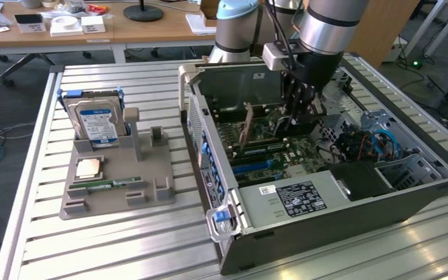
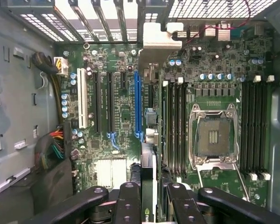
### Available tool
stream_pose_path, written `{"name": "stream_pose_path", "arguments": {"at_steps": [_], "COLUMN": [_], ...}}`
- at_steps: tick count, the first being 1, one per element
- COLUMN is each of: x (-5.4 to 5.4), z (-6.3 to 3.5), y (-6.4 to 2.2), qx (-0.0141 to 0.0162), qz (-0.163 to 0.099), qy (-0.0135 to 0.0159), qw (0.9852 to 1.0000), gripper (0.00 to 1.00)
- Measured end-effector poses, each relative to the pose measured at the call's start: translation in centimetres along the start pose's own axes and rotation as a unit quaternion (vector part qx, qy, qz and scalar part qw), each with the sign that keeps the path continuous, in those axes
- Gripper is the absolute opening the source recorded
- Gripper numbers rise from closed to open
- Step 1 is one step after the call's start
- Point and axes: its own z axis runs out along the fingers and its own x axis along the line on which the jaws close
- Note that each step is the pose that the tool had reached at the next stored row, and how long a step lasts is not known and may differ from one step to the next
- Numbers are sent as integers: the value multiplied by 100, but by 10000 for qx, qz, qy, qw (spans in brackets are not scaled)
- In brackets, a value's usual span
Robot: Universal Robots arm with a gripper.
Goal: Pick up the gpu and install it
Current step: 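Insert the gpu into the slot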
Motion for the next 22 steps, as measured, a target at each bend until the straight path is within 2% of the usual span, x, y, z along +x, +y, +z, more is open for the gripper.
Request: {"name": "stream_pose_path", "arguments": {"at_steps": [3,9,22], "x": [1,11,38], "z": [45,62,179], "y": [6,21,98], "qx": [0,1,0], "qz": [0,-3,-29], "qy": [0,-1,0], "qw": [10000,10000,10000], "gripper": [26,26,26]}}
